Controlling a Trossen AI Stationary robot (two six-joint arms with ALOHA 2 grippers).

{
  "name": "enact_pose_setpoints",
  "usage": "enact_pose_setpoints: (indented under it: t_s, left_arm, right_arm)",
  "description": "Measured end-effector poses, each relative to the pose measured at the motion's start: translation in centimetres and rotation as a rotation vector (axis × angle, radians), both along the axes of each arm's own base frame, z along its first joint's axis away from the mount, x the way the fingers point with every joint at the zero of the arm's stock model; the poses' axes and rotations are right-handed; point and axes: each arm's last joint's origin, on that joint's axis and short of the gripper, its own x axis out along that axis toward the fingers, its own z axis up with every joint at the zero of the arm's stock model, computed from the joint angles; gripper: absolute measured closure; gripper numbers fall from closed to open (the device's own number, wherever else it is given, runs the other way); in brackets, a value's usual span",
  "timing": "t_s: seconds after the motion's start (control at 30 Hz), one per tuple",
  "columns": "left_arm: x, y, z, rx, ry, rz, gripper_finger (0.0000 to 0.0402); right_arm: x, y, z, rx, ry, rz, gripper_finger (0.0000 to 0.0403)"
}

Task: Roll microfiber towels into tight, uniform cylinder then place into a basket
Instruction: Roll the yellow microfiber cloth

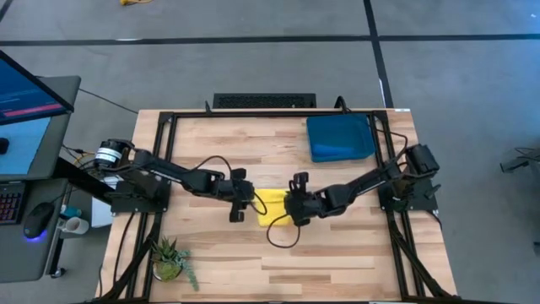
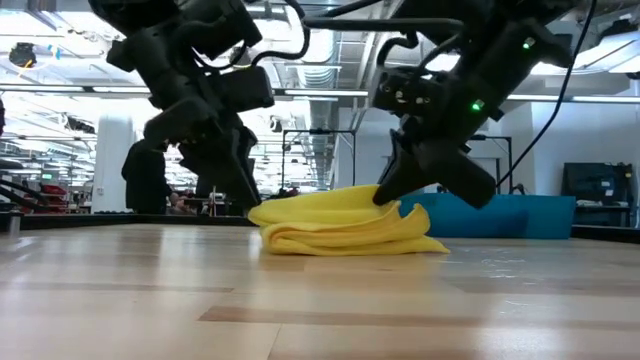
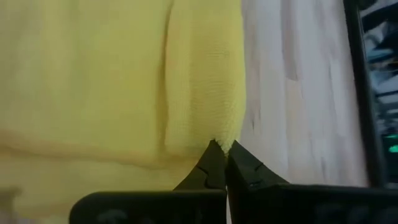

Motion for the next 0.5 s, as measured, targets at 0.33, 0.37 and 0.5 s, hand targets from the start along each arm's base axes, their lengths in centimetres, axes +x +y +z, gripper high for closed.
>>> enact_pose_setpoints:
  t_s: [0.33, 0.37, 0.5]
  left_arm:
    - [0.5, 2.7, 0.3, -0.065, -0.045, -0.009, 0.0278]
    - [0.7, 3.0, 0.4, -0.062, -0.061, -0.009, 0.0278]
    - [1.1, 4.0, 0.8, -0.06, -0.119, 0.018, 0.0278]
  right_arm:
    - [-0.2, -0.2, 0.0, -0.172, 0.072, 0.056, 0.0396]
    - [-0.3, -0.2, 0.0, -0.176, 0.075, 0.061, 0.0396]
    - [-0.3, -0.2, 0.0, -0.179, 0.082, 0.061, 0.0396]
